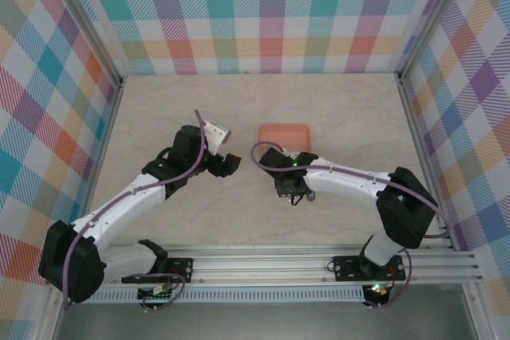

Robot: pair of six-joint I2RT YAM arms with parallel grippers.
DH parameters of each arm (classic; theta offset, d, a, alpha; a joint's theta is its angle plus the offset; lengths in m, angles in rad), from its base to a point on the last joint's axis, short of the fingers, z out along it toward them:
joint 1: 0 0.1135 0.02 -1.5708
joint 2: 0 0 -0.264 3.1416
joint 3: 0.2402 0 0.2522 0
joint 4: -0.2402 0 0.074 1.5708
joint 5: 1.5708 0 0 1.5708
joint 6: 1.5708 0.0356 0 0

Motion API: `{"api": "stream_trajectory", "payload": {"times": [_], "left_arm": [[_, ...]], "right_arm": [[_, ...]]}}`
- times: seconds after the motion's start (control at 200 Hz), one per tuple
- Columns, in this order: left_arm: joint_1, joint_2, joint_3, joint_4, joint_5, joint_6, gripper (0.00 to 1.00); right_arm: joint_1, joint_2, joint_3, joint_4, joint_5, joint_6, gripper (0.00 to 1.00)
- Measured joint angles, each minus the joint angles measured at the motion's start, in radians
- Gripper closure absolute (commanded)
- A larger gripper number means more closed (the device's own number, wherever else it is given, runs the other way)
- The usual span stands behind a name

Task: Load the staples into the stapler

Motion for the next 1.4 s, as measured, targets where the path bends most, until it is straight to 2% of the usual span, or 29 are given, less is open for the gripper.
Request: {"api": "stream_trajectory", "payload": {"times": [0.165,0.665,1.4], "left_arm": [[-0.007,0.003,-0.013,0.023,0.023,-0.012,0.1],[-0.012,0.017,-0.018,0.041,0.025,-0.026,0.1],[-0.012,0.021,-0.018,0.041,0.025,-0.026,0.11]], "right_arm": [[0.0,0.0,-0.035,0.013,0.0,0.018,0.79],[-0.007,0.0,-0.059,0.099,-0.002,0.037,0.79],[-0.017,0.0,-0.076,0.129,-0.003,0.035,0.79]]}}
